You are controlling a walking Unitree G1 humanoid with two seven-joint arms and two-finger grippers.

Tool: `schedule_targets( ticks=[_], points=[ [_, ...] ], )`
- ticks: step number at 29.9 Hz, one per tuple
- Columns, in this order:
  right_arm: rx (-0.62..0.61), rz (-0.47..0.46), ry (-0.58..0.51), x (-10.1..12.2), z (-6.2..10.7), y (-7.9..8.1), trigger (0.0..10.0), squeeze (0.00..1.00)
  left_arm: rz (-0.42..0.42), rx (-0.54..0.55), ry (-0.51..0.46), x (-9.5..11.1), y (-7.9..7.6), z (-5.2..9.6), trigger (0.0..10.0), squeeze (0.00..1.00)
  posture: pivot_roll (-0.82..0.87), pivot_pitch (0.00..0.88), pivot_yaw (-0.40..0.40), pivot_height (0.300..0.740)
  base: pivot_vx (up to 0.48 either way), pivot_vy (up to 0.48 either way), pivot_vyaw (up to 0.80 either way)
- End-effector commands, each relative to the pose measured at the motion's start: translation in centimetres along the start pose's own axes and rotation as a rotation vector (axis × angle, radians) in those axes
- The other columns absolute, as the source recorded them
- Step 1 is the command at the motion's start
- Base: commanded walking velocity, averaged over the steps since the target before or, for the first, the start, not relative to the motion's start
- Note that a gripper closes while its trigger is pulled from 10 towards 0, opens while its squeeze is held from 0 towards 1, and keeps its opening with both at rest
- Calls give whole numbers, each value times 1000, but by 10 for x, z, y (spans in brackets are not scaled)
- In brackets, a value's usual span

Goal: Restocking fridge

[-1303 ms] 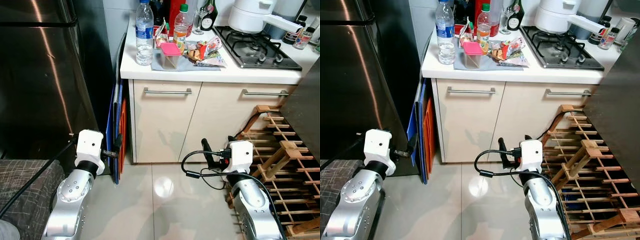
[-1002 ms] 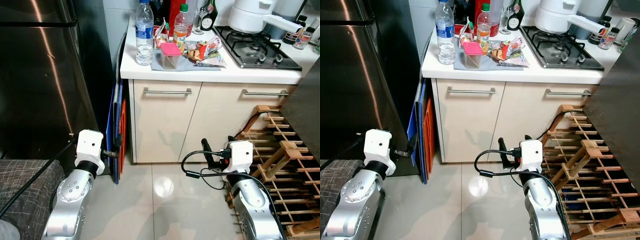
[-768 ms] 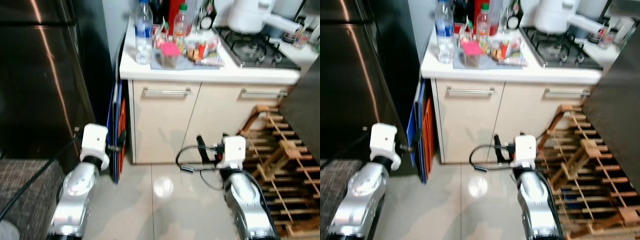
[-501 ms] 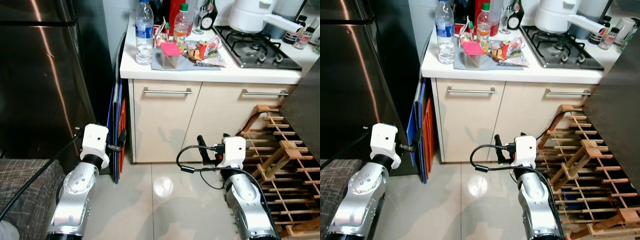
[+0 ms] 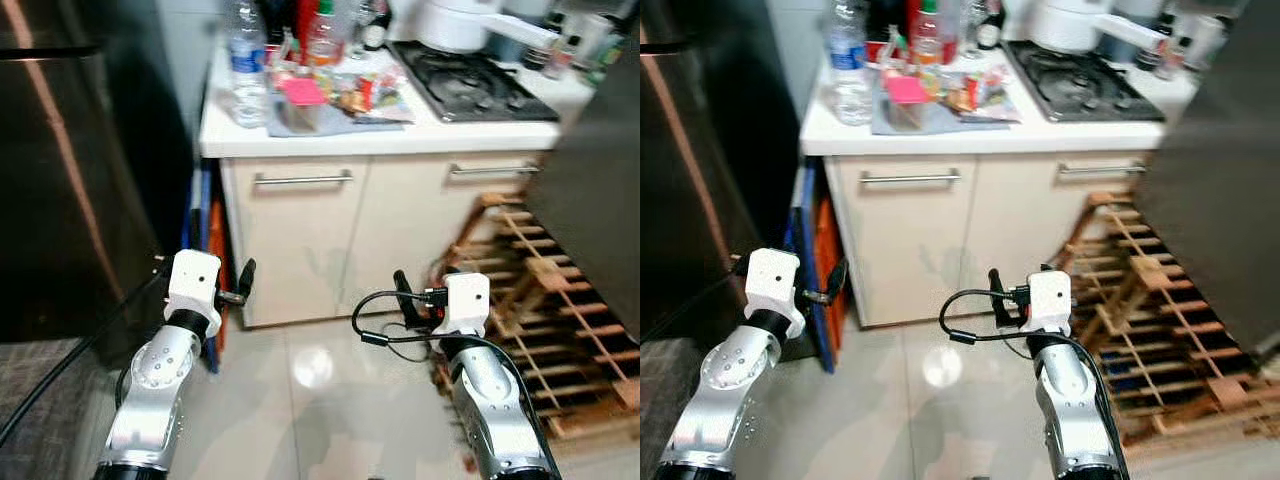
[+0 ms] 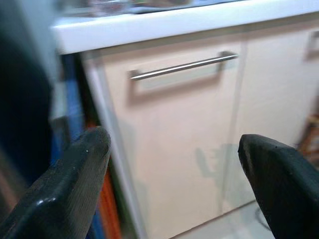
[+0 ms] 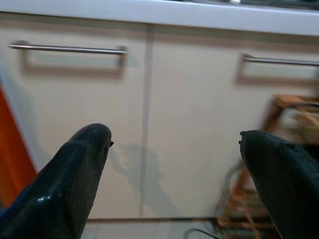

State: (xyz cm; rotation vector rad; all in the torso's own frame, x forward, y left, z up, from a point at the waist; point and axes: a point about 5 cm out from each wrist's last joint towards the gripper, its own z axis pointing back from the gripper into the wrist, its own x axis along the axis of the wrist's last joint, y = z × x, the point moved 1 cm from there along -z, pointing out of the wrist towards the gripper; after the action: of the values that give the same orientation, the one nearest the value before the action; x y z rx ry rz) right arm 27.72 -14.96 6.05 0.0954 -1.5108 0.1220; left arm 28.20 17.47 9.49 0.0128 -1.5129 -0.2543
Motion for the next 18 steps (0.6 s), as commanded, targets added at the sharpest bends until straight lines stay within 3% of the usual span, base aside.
schedule_targets(
  ticks=[1,7,12,14,18],
  points=[
    [-15,1,-3,0,1,-3,10000,0,16,-34,-12,1,-6,-2,10000,0,-17,0,-42,740,0,0,-744],
    [-56,31,-2,1,1,-10,10000,0,37,-41,-33,4,-8,-3,10000,0,-21,0,-42,740,0,0,-720],
    [-178,87,-165,31,1,-25,10000,0,37,-10,-89,12,-3,-3,10000,0,-16,0,-42,740,0,0,-590],
    [-240,29,-199,41,0,-33,10000,0,80,9,-112,17,2,-2,10000,0,-16,0,-43,740,0,0,-581],
    [-278,-43,-160,36,-1,-38,10000,0,175,51,-105,18,10,-2,10000,0,-15,0,-44,740,0,0,-586]
  ],
)
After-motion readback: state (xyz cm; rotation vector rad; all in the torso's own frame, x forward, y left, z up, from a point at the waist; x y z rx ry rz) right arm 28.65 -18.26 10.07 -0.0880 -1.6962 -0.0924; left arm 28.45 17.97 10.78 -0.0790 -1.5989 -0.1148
